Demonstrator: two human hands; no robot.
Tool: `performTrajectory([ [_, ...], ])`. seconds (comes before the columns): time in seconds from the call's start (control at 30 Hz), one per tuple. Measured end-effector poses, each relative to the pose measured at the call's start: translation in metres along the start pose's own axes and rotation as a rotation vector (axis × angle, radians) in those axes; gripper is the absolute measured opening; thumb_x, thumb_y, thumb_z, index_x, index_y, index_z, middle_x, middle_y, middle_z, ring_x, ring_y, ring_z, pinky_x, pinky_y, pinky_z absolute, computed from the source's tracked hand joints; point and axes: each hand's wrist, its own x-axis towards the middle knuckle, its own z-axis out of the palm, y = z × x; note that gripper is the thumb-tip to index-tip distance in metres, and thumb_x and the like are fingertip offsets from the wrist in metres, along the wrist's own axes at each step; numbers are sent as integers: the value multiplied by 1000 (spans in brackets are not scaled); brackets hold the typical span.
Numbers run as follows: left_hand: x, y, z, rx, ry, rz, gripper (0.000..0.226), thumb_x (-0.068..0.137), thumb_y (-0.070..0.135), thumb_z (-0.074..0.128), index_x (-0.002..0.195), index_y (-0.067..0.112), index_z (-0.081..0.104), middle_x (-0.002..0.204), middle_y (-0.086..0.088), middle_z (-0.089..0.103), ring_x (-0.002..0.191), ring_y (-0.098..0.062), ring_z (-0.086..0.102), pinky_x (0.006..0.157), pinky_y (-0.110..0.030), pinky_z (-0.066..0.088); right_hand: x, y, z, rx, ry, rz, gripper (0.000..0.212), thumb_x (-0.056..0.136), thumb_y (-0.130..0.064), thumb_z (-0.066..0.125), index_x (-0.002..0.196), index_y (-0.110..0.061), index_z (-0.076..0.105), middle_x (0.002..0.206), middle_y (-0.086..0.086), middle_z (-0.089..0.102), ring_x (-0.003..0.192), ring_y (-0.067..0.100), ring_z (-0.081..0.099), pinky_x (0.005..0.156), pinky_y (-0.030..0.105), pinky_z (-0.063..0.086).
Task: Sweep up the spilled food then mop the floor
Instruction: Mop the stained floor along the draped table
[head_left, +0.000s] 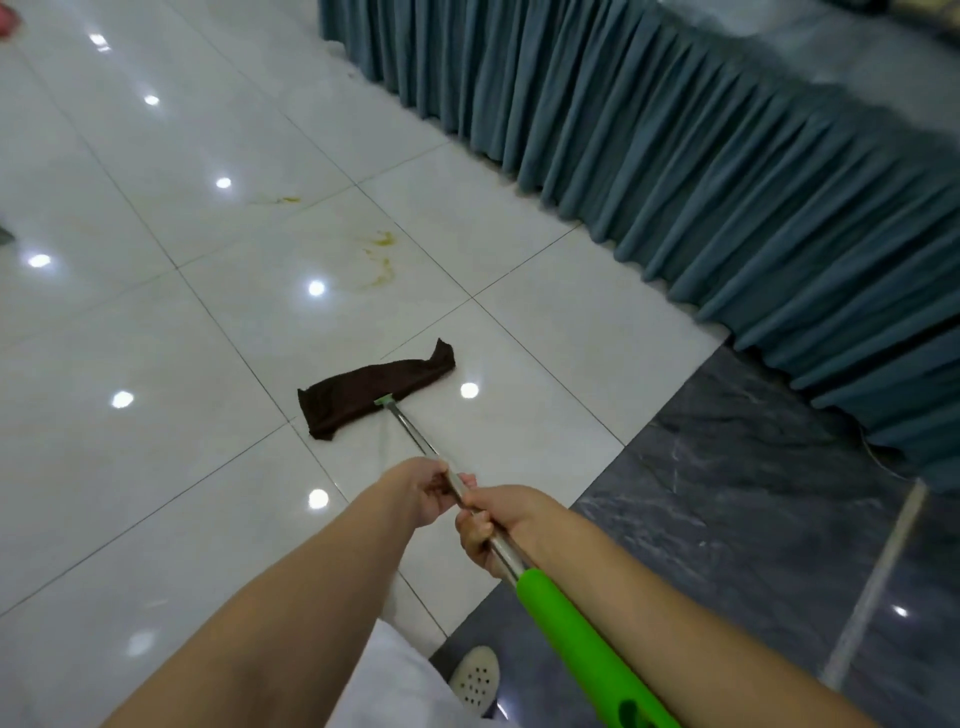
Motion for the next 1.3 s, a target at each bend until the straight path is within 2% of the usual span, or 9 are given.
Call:
performTrajectory([
  [0.13,-4,-24,31,32,-48,-15,36,104,9,30,79,-11,45,74,-23,55,64,-27,53,84,-39,45,-22,2,-30,48,34,-65,29,100,-8,40,78,-26,48,60,0,34,20,7,31,24,8,26],
  [0.27,-11,-48,60,49,-93,-66,35,103,10,32,83,-13,48,51,-21,62,59,-26,55,47,-29,56,-41,7,-58,64,87,-89,27,100,-9,42,80,-25,50,59,2,36,20,8,31,24,9,27],
  [0.37,-18,-62,79,55,-131,-78,24,103,9,32,103,-9,47,75,-23,61,64,-26,56,62,-32,55,-51,8,-73,22,122,-112,33,101,-8,39,72,-22,44,51,2,36,19,7,30,24,7,26],
  [0.47,-24,-70,95,68,-134,-75,28,103,7,33,85,-9,47,74,-21,56,64,-25,55,76,-35,48,-66,7,-83,-19,134,-130,33,100,-6,37,71,-19,42,35,4,37,18,7,29,24,6,25],
  [0.7,-54,-81,123,82,-149,-26,35,103,6,33,72,-7,44,44,-18,57,26,-20,56,26,-24,45,-113,-3,-100,-27,102,-128,28,101,-11,42,74,-9,46,36,4,39,19,7,31,23,9,27],
  [0.93,-75,-74,134,143,-148,26,37,102,7,36,66,2,39,23,-5,40,17,-12,42,85,-24,46,-132,-6,-99,-10,58,-127,29,101,-12,43,74,-5,52,55,0,33,21,6,31,22,10,27],
  [1.03,-69,-66,127,116,-113,14,36,101,8,39,66,1,39,22,-6,40,16,-12,41,56,-25,50,-122,-10,-92,-13,55,-123,26,100,-11,44,76,-6,52,62,-1,31,21,5,31,22,11,28],
  [1.13,-58,-56,117,100,-79,15,37,101,7,40,65,1,39,21,-6,39,13,-10,37,61,-38,47,-104,-17,-81,-23,59,-94,26,100,-11,44,75,-6,52,59,0,33,22,5,32,22,11,28],
  [1.3,-26,-29,102,85,-56,51,35,101,5,38,67,-1,42,26,-10,47,17,-12,46,23,-15,37,-73,-40,-60,-26,77,-73,31,99,-10,45,68,-10,49,39,3,39,22,6,31,24,9,28],
])
